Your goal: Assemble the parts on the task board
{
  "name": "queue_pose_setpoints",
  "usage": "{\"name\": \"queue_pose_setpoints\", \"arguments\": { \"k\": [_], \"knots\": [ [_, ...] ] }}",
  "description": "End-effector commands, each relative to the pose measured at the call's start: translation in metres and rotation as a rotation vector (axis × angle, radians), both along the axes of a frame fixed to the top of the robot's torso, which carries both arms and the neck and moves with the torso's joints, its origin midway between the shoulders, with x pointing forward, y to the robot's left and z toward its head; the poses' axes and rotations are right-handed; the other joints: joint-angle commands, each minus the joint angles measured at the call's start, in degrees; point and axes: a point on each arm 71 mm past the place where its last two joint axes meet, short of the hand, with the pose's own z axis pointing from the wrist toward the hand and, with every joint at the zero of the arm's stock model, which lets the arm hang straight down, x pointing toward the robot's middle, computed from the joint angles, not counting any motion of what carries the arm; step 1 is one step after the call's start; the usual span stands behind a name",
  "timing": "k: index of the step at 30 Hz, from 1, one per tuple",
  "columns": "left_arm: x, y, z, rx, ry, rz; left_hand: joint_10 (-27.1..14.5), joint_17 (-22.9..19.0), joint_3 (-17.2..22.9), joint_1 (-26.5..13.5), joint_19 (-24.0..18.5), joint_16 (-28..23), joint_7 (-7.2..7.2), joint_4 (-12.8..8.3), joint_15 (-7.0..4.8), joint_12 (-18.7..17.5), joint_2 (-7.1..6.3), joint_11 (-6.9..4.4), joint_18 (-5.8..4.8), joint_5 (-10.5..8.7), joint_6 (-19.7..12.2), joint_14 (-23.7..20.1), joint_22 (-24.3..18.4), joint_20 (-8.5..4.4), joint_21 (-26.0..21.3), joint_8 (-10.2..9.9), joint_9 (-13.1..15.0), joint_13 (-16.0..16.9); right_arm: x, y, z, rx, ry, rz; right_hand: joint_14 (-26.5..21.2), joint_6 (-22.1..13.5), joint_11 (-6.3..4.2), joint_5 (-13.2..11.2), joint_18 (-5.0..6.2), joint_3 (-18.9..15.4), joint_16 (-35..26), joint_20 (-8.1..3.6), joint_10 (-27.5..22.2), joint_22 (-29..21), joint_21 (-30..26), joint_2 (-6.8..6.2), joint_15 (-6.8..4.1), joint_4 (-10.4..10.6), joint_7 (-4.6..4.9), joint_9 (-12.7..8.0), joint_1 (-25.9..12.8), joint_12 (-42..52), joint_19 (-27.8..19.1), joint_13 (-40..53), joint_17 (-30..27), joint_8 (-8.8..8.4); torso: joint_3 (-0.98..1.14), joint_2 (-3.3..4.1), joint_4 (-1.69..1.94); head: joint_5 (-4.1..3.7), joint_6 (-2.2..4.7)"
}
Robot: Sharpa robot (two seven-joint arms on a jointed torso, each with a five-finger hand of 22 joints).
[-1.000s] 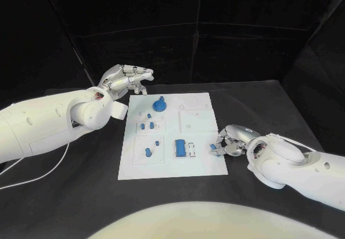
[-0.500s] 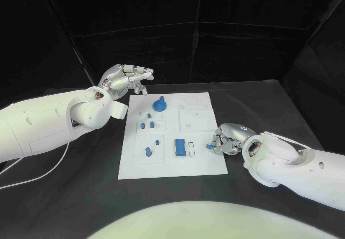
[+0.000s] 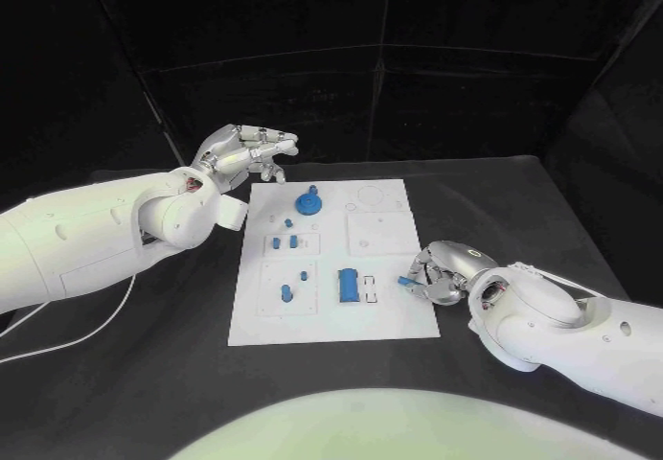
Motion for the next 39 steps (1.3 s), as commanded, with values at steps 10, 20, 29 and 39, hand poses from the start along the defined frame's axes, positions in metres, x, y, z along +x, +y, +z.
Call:
{"name": "queue_pose_setpoints", "arguments": {
  "k": [10, 20, 29, 39],
  "knots": [
    [0.0, -0.002, 0.001, -0.009, -0.003, -0.008, -0.4, -0.1, -0.5, 0.0, 0.1, 0.3, -0.01, 0.1, -0.08, 0.4, 0.53, -0.01, 0.81, 0.23, -0.5, -0.5, -0.1, 0.36, -0.2, 0.4, 0.0, 0.1, -0.002, 0.015, 0.012, 0.182, -0.052, -0.049, 5.0, 2.1, 0.0, -1.1, -0.96, 2.0, 0.4, -0.21, 0.8, 0.8, 0.7, -1.59, 0.01, 0.3, -1.19, 1.2, -3.2, 0.6, 0.7, 0.6, 10.0, -0.52, 0.05, 0.07, -0.11, 0.85, -0.24],
    [-0.001, -0.003, 0.002, -0.01, -0.003, -0.01, -0.4, -0.1, -0.5, 0.0, 0.1, 0.3, -0.01, 0.1, -0.07, 0.4, 0.57, -0.01, 0.81, 0.22, -0.5, -0.5, -0.1, 0.36, -0.2, 0.4, 0.0, 0.1, -0.001, 0.033, 0.005, 0.178, 0.008, -0.024, 5.0, 2.7, -0.09, -1.3, -1.0, 1.6, 0.3, -0.23, 1.3, 1.0, 0.7, -2.4, -0.04, 0.7, -1.34, 1.5, -5.0, 1.1, 0.8, 1.1, 10.0, -0.51, 0.06, 0.06, -0.09, 1.02, -0.49],
    [-0.001, -0.003, 0.002, -0.01, -0.002, -0.011, -0.5, -0.1, -0.6, 0.0, 0.1, 0.3, -0.01, 0.2, -0.07, 0.5, 0.64, -0.01, 0.81, 0.23, -0.5, -0.5, -0.1, 0.36, -0.3, 0.4, 0.0, 0.1, 0.0, 0.042, -0.005, 0.1, 0.099, 0.001, 4.9, 4.0, -0.49, 2.9, -0.97, -2.2, 0.2, -0.44, 1.8, 0.8, 0.6, -3.58, -0.35, 2.6, -1.85, 2.4, -9.1, 1.5, 0.8, 1.6, 9.6, -0.18, 0.06, 0.02, -0.19, 1.15, -0.69],
    [-0.001, -0.003, 0.002, -0.01, 0.0, -0.013, -0.5, -0.1, -0.6, 0.1, 0.1, 0.3, -0.02, 0.1, -0.07, 0.5, 0.66, -0.02, 0.81, 0.23, -0.5, -0.5, -0.1, 0.36, -0.3, 0.4, 0.0, 0.1, 0.003, 0.046, -0.006, 0.096, 0.088, -0.01, 4.9, 4.8, -0.86, 5.4, -0.95, -5.5, 0.0, -0.74, 1.8, 0.7, 0.5, -3.16, -0.67, 3.7, -2.3, 3.4, -10.4, 1.1, 0.8, 1.2, 9.3, 0.22, 0.06, 0.12, 0.13, 1.38, -0.69]
  ]
}}
